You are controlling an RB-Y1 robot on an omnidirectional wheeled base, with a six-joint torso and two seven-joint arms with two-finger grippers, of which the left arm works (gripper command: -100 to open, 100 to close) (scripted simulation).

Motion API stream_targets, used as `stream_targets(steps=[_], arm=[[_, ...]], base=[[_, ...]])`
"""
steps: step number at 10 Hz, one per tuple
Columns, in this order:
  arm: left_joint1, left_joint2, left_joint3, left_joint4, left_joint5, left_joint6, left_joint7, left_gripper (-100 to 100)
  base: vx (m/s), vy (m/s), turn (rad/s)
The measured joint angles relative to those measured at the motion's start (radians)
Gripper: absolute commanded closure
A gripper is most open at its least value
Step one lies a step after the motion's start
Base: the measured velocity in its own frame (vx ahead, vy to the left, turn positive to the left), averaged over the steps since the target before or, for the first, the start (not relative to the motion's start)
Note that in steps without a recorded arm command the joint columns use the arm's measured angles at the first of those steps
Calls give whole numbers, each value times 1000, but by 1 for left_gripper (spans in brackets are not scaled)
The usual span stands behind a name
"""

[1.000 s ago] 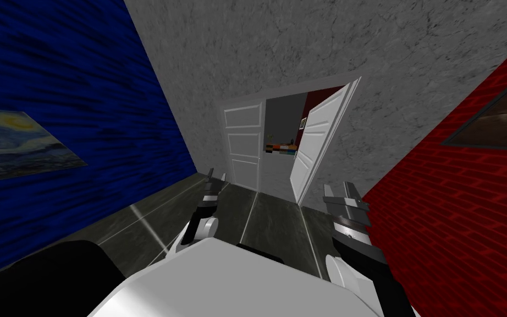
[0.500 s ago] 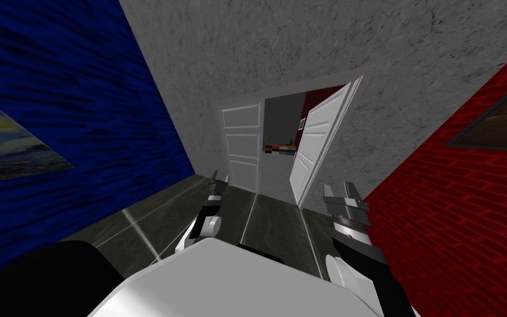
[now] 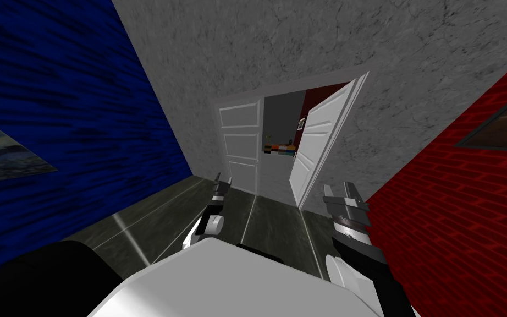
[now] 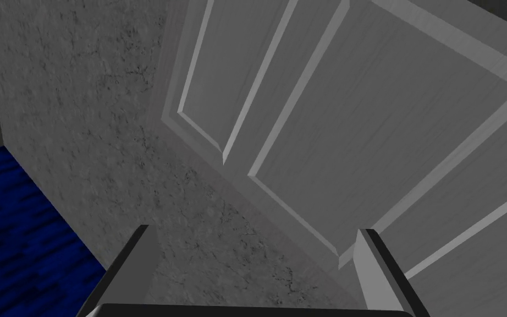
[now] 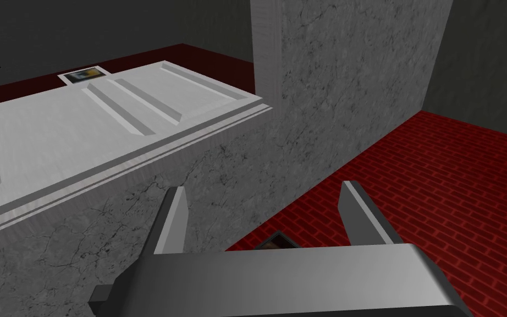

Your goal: Push the door open

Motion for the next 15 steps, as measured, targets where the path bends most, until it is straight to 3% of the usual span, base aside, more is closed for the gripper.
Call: stream_targets(steps=[7,10,15], arm=[[-73,7,-14,171,8,-36,111,-100],[-110,12,-23,268,13,-69,179,-100],[-176,9,-33,409,19,-94,269,-100]], base=[[74,10,-24],[100,13,-30],[76,9,-24]])
